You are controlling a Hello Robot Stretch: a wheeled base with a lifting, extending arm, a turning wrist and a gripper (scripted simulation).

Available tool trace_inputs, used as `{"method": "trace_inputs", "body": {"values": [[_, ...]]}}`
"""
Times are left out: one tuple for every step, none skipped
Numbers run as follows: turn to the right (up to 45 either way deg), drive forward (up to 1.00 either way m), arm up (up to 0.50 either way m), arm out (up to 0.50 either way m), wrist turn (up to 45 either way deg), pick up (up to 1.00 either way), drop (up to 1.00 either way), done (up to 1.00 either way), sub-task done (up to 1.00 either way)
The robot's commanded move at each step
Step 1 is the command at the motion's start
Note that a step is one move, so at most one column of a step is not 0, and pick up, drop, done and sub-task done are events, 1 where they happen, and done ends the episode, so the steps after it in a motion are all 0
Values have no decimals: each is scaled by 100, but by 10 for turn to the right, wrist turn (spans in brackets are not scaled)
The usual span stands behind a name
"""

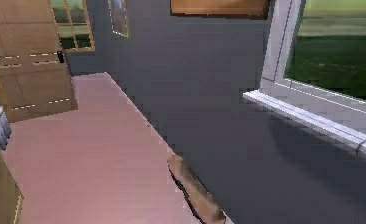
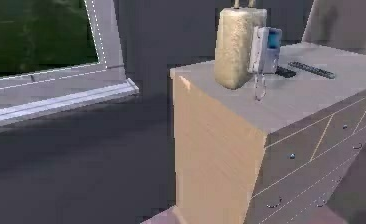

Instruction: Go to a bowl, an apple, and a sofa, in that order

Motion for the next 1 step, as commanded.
{"method": "trace_inputs", "body": {"values": [[-240,0,0,0,0,0,0,0,0]]}}
